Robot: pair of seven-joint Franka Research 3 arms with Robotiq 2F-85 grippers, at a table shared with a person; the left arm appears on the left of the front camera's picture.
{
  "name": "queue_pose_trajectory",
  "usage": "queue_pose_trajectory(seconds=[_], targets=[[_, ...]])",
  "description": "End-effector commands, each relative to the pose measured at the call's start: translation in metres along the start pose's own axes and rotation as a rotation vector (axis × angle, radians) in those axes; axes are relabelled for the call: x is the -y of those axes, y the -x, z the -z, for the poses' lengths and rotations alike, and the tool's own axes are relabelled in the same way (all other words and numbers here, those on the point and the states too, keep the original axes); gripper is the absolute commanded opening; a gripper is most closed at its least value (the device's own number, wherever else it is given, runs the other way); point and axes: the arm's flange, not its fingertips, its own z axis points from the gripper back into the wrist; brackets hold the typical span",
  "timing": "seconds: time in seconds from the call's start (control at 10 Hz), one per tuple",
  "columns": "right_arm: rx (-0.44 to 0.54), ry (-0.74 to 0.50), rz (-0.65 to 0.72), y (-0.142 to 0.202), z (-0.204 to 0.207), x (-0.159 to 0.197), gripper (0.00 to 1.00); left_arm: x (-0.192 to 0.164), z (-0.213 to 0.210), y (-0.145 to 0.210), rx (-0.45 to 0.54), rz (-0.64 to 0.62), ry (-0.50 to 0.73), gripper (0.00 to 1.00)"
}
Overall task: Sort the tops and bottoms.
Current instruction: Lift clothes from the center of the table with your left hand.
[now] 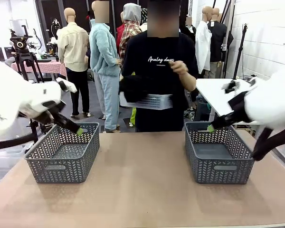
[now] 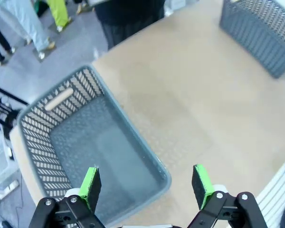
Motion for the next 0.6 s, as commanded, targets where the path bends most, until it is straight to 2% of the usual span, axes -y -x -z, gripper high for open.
queue_pose_trajectory(seconds=[0.0,0.2,0.5], targets=[[0.052,-0.113,0.036,0.015,-0.024,0.02,1.0,-0.006,-0.059,0.019,0.084,0.101,0.041,1.0],[0.093,-0.122,-0.001,0.01,-0.044,0.018,1.0,-0.022,-0.079,0.014,0.098,0.109,0.017,1.0],[0.111,-0.084,-0.081,-0.003,-0.066,-0.002,1.0,-0.033,-0.071,0.009,0.054,0.085,-0.02,1.0]])
